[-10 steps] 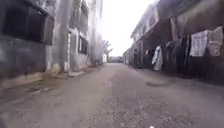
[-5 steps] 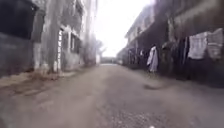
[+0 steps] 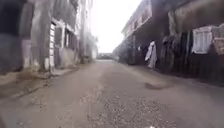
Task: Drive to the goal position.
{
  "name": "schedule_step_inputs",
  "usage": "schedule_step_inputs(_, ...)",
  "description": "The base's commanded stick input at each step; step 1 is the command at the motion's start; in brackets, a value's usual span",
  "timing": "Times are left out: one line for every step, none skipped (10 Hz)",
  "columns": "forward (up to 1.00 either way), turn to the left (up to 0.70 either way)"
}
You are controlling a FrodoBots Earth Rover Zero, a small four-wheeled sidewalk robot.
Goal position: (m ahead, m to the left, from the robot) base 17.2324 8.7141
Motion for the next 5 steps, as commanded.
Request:
schedule_step_inputs(0.50, 0.00)
schedule_step_inputs(0.50, 0.00)
schedule_step_inputs(0.50, 0.00)
schedule_step_inputs(0.50, 0.00)
schedule_step_inputs(0.50, 0.00)
